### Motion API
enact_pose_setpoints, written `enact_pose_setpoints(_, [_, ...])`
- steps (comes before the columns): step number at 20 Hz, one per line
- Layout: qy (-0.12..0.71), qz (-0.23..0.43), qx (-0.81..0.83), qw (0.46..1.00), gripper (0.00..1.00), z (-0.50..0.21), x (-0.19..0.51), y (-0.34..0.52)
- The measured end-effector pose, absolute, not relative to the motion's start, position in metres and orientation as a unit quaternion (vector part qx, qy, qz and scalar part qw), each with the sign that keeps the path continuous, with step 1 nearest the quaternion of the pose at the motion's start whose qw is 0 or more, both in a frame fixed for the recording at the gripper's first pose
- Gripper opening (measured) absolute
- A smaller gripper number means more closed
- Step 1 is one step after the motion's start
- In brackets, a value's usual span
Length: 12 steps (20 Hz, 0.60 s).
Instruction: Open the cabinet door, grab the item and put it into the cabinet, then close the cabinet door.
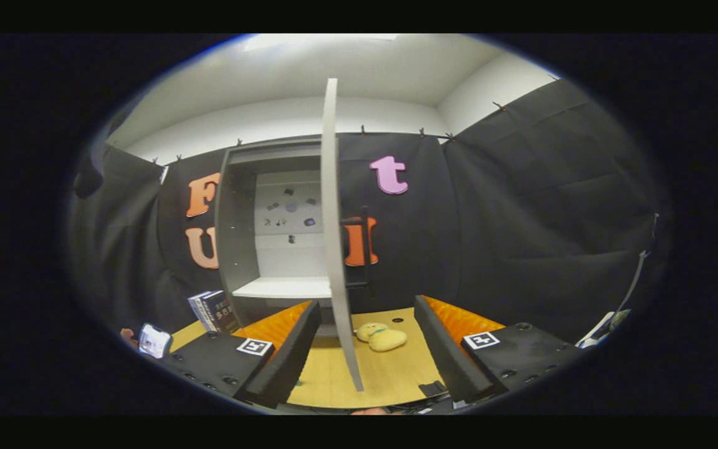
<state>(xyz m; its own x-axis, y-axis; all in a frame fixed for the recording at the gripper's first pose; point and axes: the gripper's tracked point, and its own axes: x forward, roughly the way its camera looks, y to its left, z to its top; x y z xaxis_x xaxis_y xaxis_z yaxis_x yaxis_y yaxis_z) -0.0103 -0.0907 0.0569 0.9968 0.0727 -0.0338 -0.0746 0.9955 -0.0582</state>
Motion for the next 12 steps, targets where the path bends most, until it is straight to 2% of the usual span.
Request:
enact_pose_setpoints(6, [0.033,0.106,-0.055,0.992,0.96,0.021,0.002,0.008])
enact_pose_setpoints(9, [0.062,0.128,-0.067,0.988,0.93,-0.018,0.023,0.048])
enact_pose_setpoints(12, [0.097,0.143,-0.066,0.983,0.96,-0.068,0.044,0.08])
